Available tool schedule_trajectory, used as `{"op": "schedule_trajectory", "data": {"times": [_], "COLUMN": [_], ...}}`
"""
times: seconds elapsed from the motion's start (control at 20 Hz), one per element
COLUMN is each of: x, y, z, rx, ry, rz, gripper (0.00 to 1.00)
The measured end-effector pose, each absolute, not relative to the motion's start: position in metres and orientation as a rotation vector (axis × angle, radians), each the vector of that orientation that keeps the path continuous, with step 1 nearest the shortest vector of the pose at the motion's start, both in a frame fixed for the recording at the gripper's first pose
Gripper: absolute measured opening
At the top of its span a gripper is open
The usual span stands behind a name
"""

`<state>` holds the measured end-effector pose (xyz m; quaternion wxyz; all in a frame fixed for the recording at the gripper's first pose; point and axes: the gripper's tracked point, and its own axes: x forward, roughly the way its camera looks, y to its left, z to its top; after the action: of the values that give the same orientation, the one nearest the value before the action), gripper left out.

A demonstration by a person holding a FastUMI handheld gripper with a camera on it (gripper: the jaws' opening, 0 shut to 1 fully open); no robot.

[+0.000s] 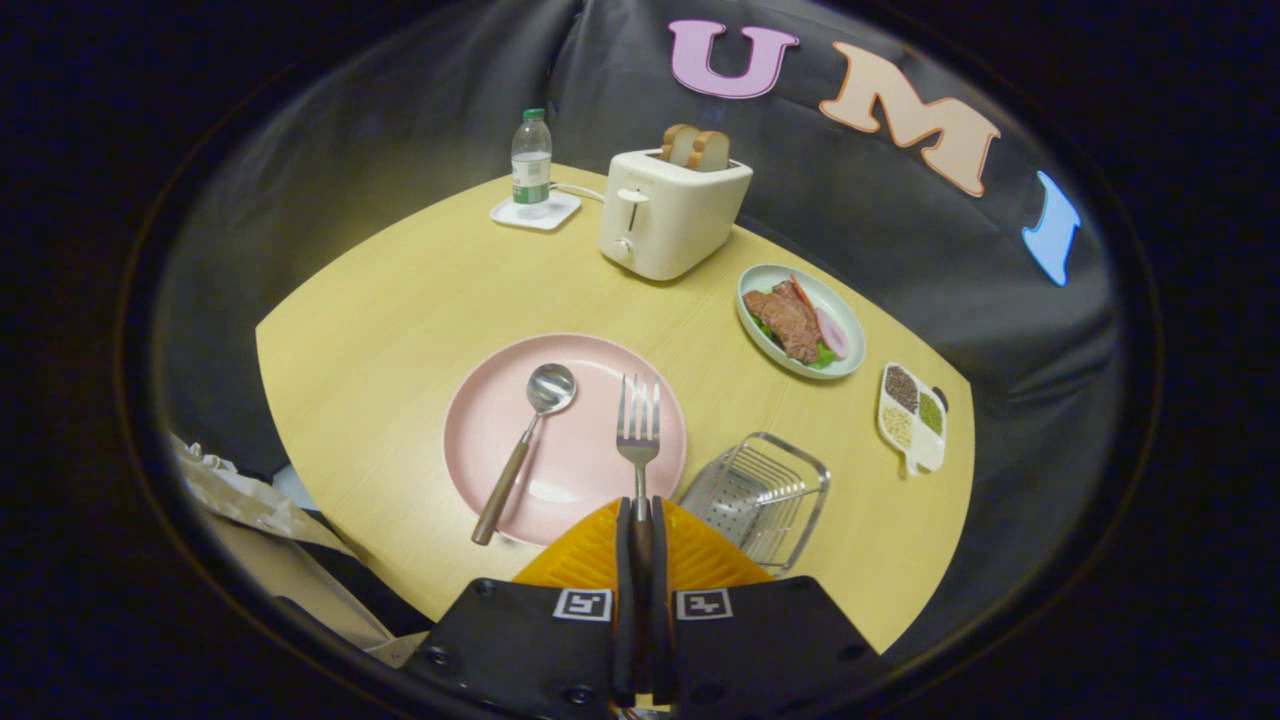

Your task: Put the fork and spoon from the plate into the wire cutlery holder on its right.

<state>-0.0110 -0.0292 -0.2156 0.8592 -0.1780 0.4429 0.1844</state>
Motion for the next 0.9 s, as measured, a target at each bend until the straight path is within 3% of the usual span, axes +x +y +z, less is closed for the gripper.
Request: {"op": "schedule_trajectory", "data": {"times": [0.9], "x": [-0.014], "y": [-0.125], "z": [-0.214], "rx": [-0.495], "ry": [1.101], "rz": [0.370], "gripper": [0.09]}}
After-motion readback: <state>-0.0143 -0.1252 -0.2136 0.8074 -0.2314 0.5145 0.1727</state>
